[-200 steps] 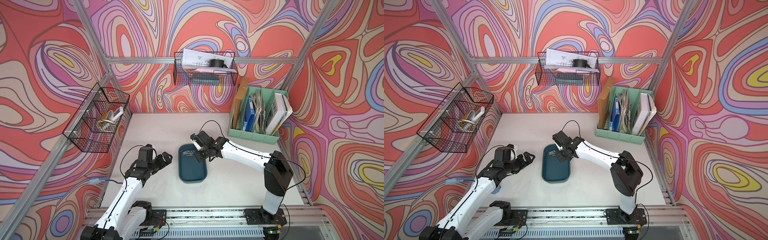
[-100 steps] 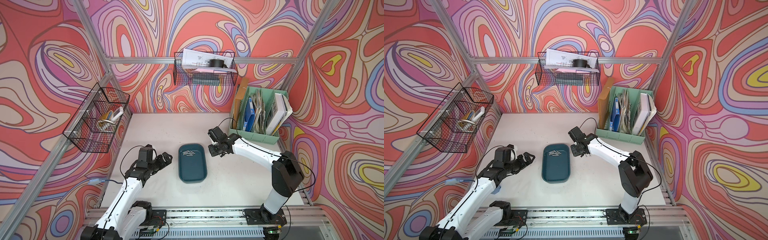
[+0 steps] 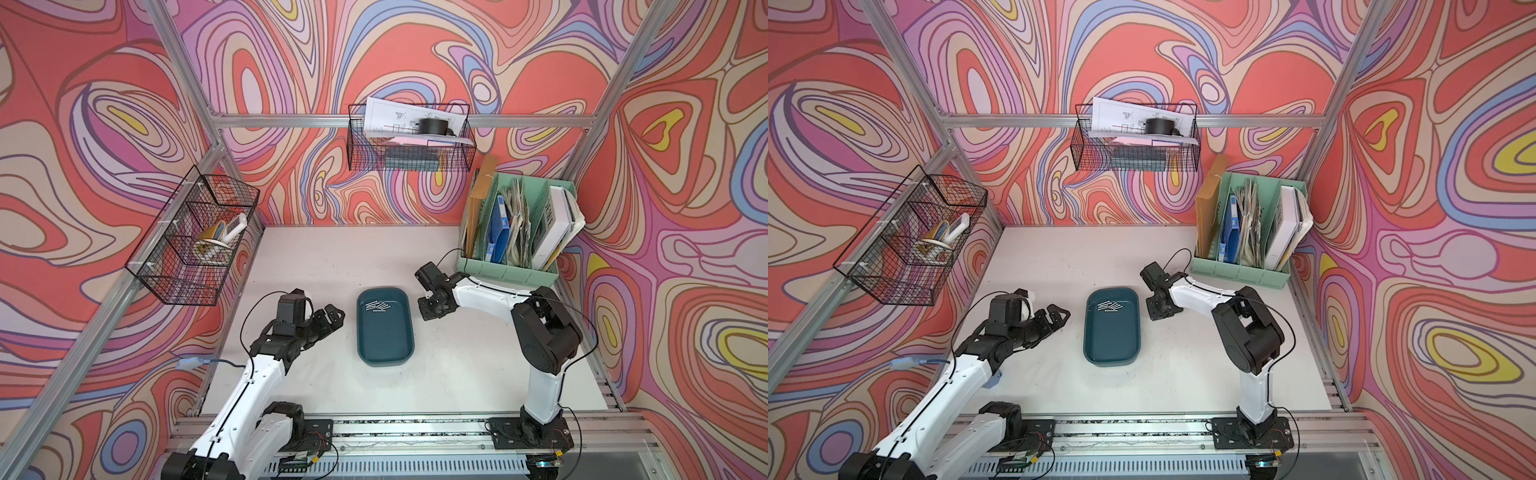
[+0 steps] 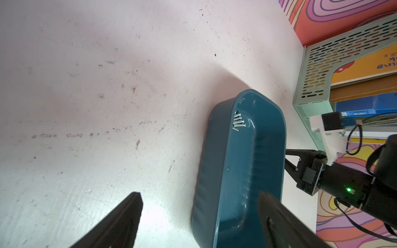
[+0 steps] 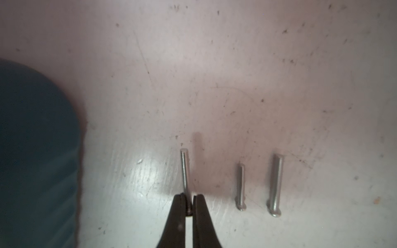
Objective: Take out the screws from the storage box
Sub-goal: Place the screw at the center of the board.
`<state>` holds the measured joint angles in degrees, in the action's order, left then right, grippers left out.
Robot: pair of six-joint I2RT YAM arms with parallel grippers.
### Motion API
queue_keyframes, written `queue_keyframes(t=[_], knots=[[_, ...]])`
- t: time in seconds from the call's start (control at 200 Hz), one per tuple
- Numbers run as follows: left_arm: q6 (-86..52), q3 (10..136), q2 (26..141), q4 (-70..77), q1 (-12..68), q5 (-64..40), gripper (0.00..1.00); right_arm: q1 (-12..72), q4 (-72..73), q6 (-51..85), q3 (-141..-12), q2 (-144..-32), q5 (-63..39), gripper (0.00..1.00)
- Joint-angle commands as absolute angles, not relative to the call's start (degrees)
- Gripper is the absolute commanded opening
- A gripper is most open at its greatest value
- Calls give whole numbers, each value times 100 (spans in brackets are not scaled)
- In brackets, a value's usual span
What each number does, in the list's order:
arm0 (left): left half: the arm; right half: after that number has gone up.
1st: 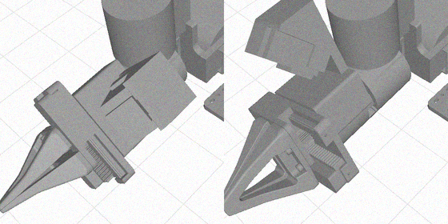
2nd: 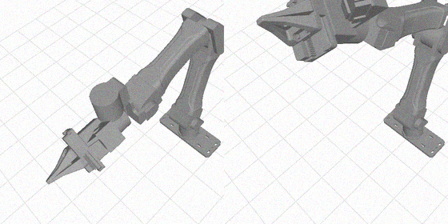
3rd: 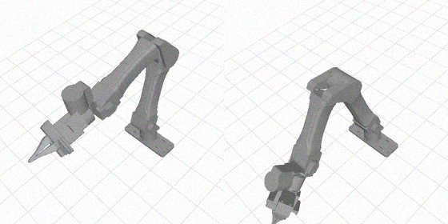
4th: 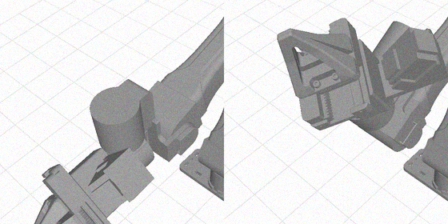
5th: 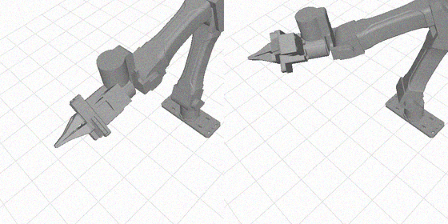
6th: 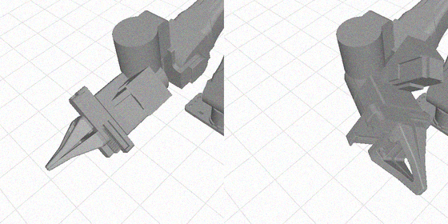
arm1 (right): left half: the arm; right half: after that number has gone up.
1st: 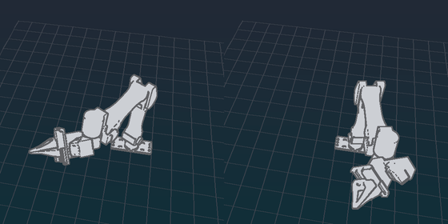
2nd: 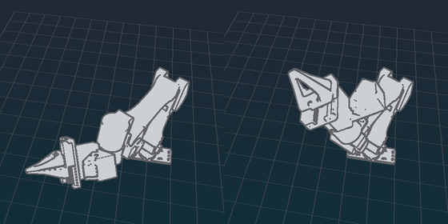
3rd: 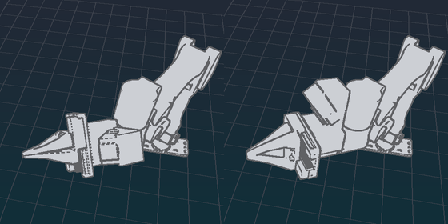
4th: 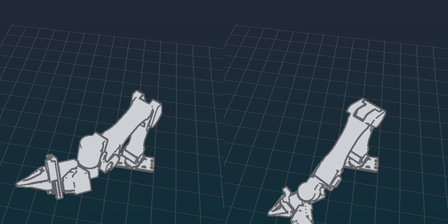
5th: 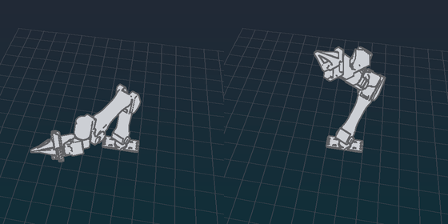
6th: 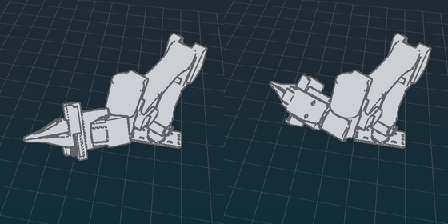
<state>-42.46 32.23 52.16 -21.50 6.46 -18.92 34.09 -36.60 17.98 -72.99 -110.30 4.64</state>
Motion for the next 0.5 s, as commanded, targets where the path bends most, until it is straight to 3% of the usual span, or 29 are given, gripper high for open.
queue_keyframes(t=[0.0,0.205,0.496], knots=[[-4237,3190,5185,-2231,659,-1881,90,3330,-3511,1952,-7193,-11156,361,2],[-4246,3173,5234,-2181,660,-1903,90,3324,-3577,2003,-7185,-11216,360,8],[-4247,3173,5256,-2157,659,-1966,90,3329,-3612,2038,-7231,-10815,314,30]])
